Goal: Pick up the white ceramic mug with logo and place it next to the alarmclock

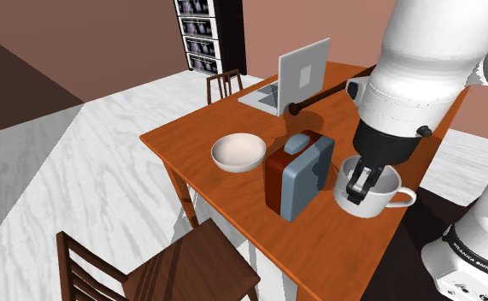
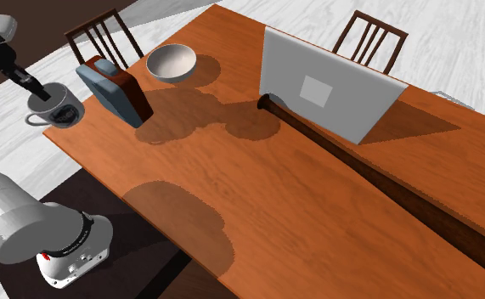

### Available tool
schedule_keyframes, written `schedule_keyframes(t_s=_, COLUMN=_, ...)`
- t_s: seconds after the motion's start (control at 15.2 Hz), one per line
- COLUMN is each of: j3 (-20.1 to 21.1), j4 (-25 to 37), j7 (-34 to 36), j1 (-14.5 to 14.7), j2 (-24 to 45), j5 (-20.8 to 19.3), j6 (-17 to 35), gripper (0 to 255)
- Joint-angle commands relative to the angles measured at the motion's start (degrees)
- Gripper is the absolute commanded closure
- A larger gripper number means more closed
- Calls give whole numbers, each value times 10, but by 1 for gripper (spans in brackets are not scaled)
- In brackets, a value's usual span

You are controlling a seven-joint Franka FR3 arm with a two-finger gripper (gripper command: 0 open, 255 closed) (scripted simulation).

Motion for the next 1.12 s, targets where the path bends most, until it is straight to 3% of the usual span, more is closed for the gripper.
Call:
schedule_keyframes(t_s=0.0, j3=7, j4=-15, j7=0, j1=3, j2=-1, j5=7, j6=15, gripper=255)
schedule_keyframes(t_s=1.06, j3=77, j4=-109, j7=0, j1=13, j2=38, j5=62, j6=148, gripper=255)
